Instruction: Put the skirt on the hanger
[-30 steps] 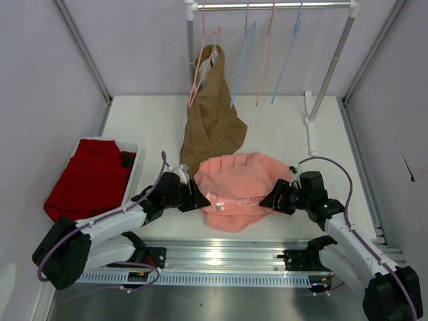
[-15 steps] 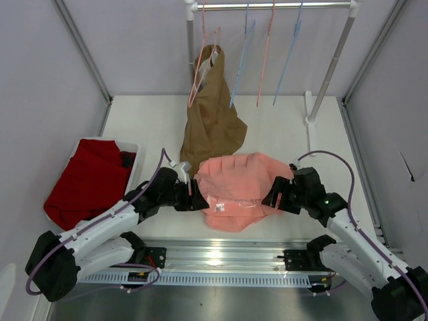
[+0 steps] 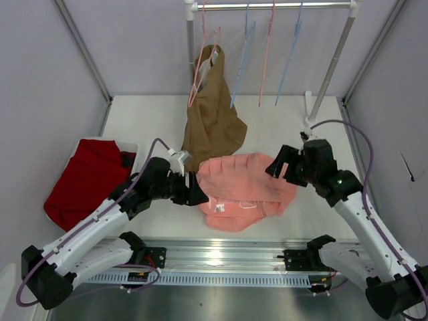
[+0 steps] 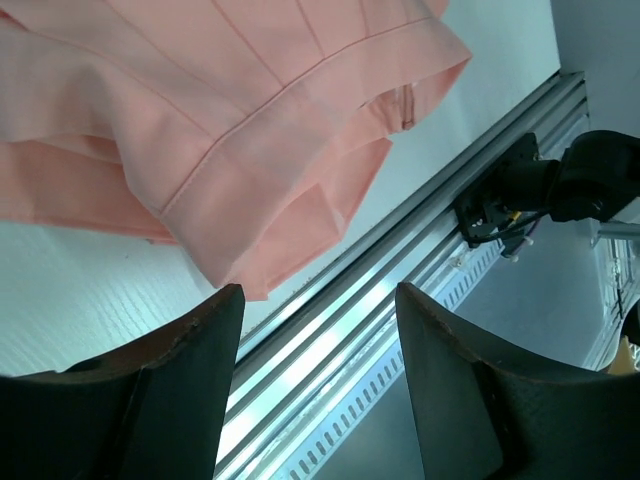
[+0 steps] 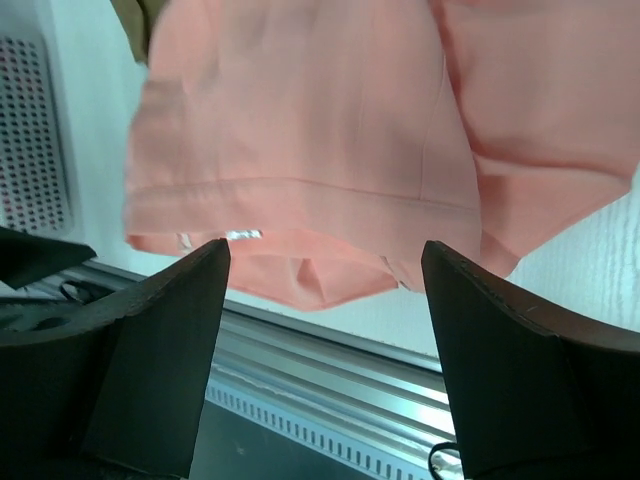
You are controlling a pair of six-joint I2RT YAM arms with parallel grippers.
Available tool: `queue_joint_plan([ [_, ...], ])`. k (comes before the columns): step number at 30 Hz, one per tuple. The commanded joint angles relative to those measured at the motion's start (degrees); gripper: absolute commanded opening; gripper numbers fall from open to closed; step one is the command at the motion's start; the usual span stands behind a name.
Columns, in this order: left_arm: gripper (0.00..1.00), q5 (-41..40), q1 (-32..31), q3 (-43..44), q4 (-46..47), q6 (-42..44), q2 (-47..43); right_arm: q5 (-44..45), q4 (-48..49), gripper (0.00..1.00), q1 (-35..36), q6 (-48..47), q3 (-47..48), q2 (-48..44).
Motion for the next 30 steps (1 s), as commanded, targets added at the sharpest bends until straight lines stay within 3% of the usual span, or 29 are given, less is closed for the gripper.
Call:
queue_joint_plan([
  [1,0.68,-0.08,-0.34,6.95,-4.19,3.32,-2.01,0.23,0.24,0.83,-5.37,-5.02,12.21,4.11],
  [7,0.68,-2.37,-0.34,12.32,-7.54,4.73,-2.53,-4.87,0.33,0.77,-15.41,-8.9,36.28,16.94],
  [13,0.68,-2.46,-0.43,13.91,-7.28,4.21,-2.71,1.28,4.0,0.75,-15.25,-12.33,56.67,29.78],
  [20,0.68,-2.98,-0.34,15.84,-8.15,4.73,-2.8,9.54,6.3,0.76,-12.26,-16.9,72.24,42.17],
  [30,0.68,-4.21,-0.34,15.76,-9.73,4.82,-4.2,18.41,5.42,0.75,-10.41,-21.56,84.66,56.33],
])
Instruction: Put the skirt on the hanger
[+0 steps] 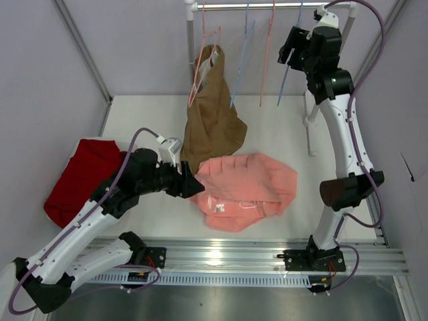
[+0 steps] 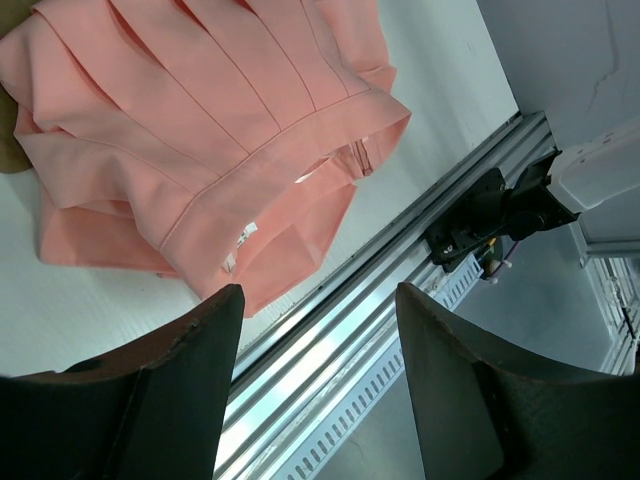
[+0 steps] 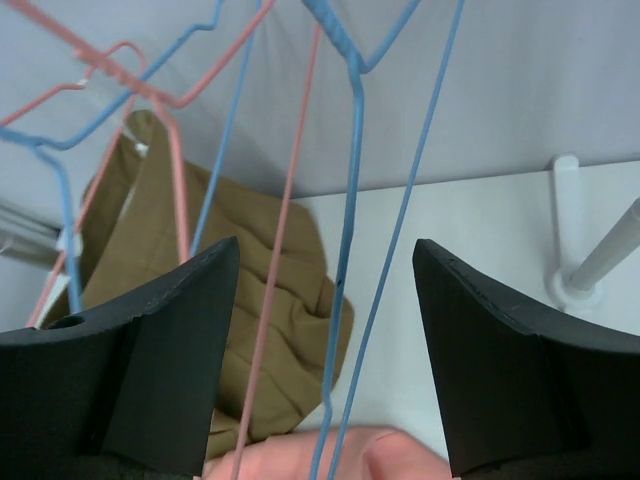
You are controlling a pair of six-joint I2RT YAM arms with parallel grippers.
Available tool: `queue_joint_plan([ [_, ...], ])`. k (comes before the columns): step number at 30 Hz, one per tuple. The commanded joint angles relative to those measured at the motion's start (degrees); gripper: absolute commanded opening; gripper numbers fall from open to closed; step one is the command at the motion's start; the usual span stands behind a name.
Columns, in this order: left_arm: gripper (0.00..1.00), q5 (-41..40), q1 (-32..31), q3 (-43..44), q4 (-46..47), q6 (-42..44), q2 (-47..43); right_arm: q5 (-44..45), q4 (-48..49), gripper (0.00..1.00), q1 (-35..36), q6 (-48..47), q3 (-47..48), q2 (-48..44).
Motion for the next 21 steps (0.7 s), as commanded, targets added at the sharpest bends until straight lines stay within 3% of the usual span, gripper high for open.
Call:
queue_joint_plan([
  [1,0.68,-1.26,-0.3,1.75,-0.8,1.06,-1.69,5.74,0.87,0.75,0.23,-3.68,3.79,2.48],
  [3,0.68,-1.53,-0.3,1.66,-1.06,1.06,-2.04,6.18,1.76,0.74,0.15,-4.39,3.7,3.62],
  [13,0.68,-2.49,-0.3,0.34,-1.85,0.8,-3.1,7.59,3.16,0.47,-1.0,-5.62,-1.74,0.47],
  [21,0.68,-1.88,-0.39,-0.28,-0.89,0.97,-2.31,6.45,3.16,0.43,-1.78,-7.03,-2.02,0.28],
])
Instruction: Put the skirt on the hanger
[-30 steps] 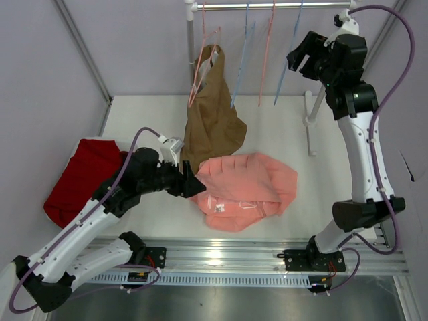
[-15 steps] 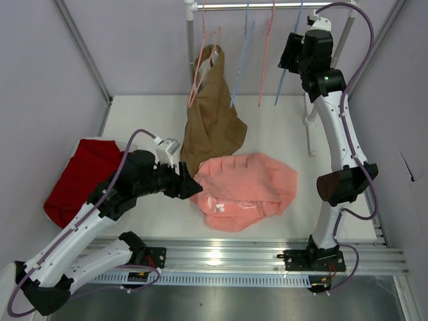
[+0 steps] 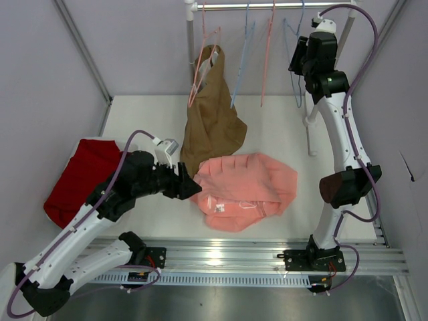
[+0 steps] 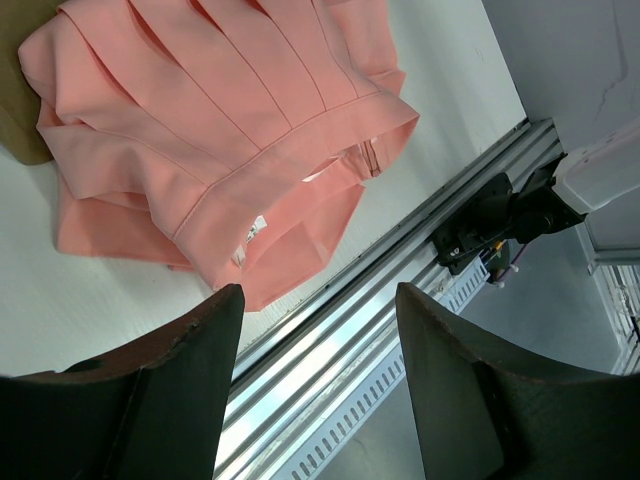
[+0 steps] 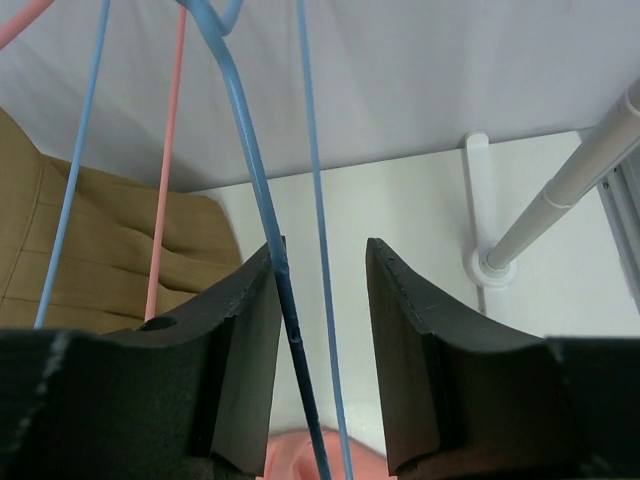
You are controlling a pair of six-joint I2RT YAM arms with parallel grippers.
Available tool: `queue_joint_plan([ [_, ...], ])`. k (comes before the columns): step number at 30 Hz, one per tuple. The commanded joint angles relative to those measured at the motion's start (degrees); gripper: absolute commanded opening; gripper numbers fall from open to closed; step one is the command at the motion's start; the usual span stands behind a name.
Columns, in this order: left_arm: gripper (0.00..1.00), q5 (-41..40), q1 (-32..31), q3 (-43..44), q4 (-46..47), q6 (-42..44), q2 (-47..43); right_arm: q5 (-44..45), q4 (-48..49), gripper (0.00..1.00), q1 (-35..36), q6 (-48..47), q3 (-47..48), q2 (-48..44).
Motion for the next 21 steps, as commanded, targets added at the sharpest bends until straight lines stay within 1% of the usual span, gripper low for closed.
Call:
queue_joint_plan([
  [1,0.68,-0.11,-0.28,-0.28,0.99,0.97,0.03,-0.04,2.62,0.42,-0.63,-1.52,0.91,-2.56],
  [6,0.68,-0.11,-0.28,-0.54,1.17,1.15,0.38,-1.1,3.41,0.39,-0.72,-2.22,2.14,-1.5],
  [9,0.68,-0.28,-0.28,-0.63,1.26,1.24,0.56,-1.97,3.15,0.34,-0.81,-2.57,3.81,-0.27],
  [15,0.68,-0.37,-0.28,-0.89,1.43,1.32,1.0,-3.91,3.23,0.3,-0.81,-2.66,6.45,1.13],
  [18,0.68,-0.55,-0.28,-0.81,1.43,1.5,1.08,-4.88,3.41,0.3,-0.89,-2.75,6.63,1.31],
  [21,0.68,-0.55,-0.28,-0.72,1.44,1.5,1.35,-5.84,3.23,0.34,-1.42,-2.31,6.8,2.01],
])
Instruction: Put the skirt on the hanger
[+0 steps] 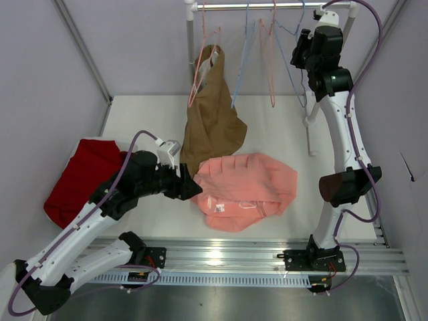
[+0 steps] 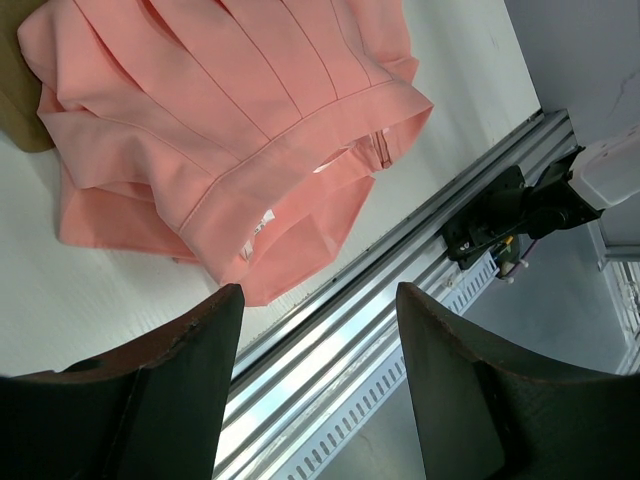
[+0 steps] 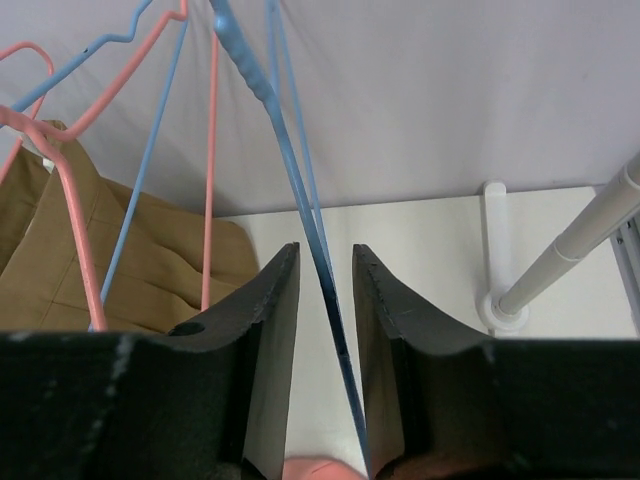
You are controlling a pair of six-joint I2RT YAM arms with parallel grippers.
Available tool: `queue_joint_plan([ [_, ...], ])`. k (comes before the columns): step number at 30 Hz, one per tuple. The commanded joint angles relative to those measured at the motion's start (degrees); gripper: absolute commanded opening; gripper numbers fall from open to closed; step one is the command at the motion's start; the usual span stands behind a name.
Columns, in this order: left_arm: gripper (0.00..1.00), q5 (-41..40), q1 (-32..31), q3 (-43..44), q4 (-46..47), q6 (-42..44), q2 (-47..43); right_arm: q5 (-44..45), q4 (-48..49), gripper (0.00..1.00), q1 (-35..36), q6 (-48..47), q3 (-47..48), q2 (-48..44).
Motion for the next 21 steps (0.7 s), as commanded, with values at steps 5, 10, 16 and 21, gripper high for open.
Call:
queue_joint_plan([
  [5,0.68,-0.66,-0.26,0.31,1.37,1.41,0.45,-3.6,2.69,0.34,-1.53,0.1,2.56,2.21],
  [10,0.68,-0.66,-0.26,0.31,1.28,1.5,0.45,-5.19,3.65,0.24,-2.32,0.18,3.44,3.01],
  [16,0.67,-0.75,-0.26,0.31,1.28,1.41,-0.07,-5.63,4.36,0.0,-2.32,0.27,6.43,3.27],
  [21,0.67,-1.01,-0.34,0.22,1.02,1.33,-0.43,-4.57,5.15,0.0,-2.15,-0.96,6.34,1.43],
])
